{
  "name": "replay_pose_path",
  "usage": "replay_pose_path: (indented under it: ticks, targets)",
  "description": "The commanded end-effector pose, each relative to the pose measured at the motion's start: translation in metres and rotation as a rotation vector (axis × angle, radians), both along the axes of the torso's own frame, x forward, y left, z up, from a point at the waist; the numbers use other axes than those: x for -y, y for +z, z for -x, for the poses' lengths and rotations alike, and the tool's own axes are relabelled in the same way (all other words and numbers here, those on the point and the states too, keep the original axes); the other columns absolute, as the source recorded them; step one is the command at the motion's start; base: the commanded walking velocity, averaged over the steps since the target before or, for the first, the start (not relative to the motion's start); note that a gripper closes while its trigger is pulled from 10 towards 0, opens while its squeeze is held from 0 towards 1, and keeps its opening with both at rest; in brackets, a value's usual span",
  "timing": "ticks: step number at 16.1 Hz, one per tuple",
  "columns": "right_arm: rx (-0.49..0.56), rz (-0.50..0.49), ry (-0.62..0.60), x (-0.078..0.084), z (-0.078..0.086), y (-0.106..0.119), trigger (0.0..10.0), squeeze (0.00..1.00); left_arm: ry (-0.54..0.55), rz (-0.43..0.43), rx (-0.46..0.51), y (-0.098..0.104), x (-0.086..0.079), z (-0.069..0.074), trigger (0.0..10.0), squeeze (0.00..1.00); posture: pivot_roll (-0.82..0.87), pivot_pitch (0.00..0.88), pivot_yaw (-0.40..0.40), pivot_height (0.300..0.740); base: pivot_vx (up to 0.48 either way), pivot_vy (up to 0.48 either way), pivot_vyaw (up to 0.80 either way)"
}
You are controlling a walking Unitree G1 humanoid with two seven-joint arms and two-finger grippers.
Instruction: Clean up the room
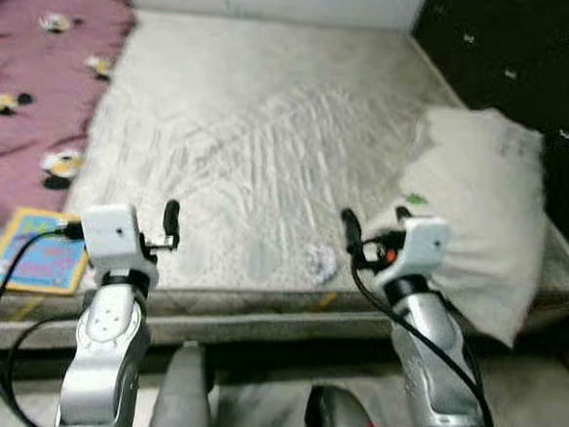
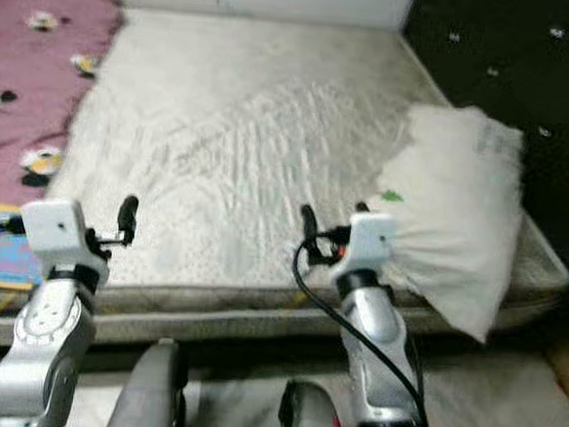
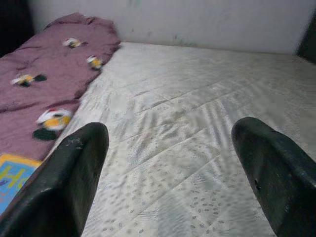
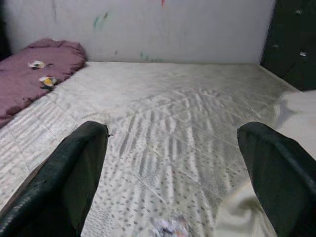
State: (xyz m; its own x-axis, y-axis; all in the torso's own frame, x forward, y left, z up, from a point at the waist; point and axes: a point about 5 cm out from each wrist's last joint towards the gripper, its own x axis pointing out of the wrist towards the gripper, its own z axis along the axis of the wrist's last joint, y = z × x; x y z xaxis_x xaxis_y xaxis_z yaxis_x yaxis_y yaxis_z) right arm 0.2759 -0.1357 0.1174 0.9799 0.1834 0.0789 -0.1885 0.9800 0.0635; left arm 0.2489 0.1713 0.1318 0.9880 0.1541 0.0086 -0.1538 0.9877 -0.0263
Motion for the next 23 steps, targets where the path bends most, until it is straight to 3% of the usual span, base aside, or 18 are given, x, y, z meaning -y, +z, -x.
replay_pose_path:
  ticks: [1, 5, 8, 15, 23]
  targets:
    - [-0.021, 0.012, -0.041, 0.007, -0.002, -0.002, 10.0, 0.00, -0.004, -0.006, 0.007, 0.004, 0.002, 0.000, 10.0, 0.00, 0.03, 0.127, -0.068, 0.647, 0.000, 0.000, 0.00]
    - [-0.028, 0.094, -0.188, 0.028, 0.001, -0.004, 10.0, 0.00, 0.038, -0.054, -0.056, -0.012, -0.013, 0.005, 10.0, 0.00, 0.03, 0.093, -0.076, 0.647, 0.000, 0.000, 0.00]
    - [-0.069, 0.057, -0.210, 0.034, 0.012, -0.009, 10.0, 0.00, 0.054, -0.059, -0.092, -0.022, -0.024, 0.008, 10.0, 0.00, 0.01, 0.067, -0.071, 0.647, 0.000, 0.000, 0.00]
    - [-0.093, 0.015, -0.117, 0.020, 0.005, -0.015, 10.0, 0.00, 0.016, -0.056, -0.059, -0.018, -0.015, -0.005, 10.0, 0.00, 0.03, 0.042, -0.072, 0.604, 0.000, 0.000, 0.00]
    - [-0.090, 0.027, -0.030, 0.013, 0.005, -0.013, 10.0, 0.00, -0.038, -0.034, -0.045, -0.020, -0.013, -0.001, 10.0, 0.00, 0.02, 0.056, -0.078, 0.604, 0.129, 0.000, 0.00]
